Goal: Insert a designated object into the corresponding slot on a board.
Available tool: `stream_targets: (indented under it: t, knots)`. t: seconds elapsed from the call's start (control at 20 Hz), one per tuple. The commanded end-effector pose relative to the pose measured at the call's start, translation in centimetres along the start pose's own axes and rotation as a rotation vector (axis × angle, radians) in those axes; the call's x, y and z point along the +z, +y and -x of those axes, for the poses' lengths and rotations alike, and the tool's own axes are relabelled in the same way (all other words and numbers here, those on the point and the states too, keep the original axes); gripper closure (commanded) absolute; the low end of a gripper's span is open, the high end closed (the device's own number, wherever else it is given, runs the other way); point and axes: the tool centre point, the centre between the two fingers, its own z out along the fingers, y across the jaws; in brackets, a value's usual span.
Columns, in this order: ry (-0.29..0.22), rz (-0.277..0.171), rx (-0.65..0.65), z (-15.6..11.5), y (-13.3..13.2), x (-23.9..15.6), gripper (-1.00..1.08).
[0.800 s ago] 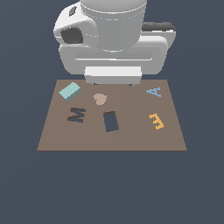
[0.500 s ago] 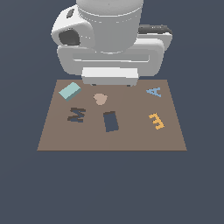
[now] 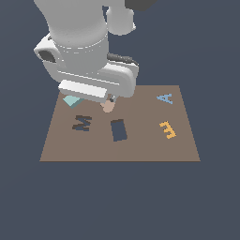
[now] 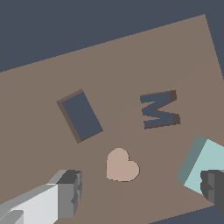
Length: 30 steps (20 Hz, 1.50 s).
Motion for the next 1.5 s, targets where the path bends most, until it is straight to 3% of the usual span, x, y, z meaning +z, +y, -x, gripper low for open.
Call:
stream_targets:
  t: [0.0,0.3,0.55,1.45]
  knots:
    - [0.0,0.003,0.1,0.2,2.8,1.8,-0.92]
    - [0.001,0.006,0.318,1.7,8.5,5.6,-0.92]
    - [0.001,0.007,0.425,2.9,11.1,7.5,-0.92]
    - [0.001,0.006,0.466,3.6,12.0,10.3,-0.92]
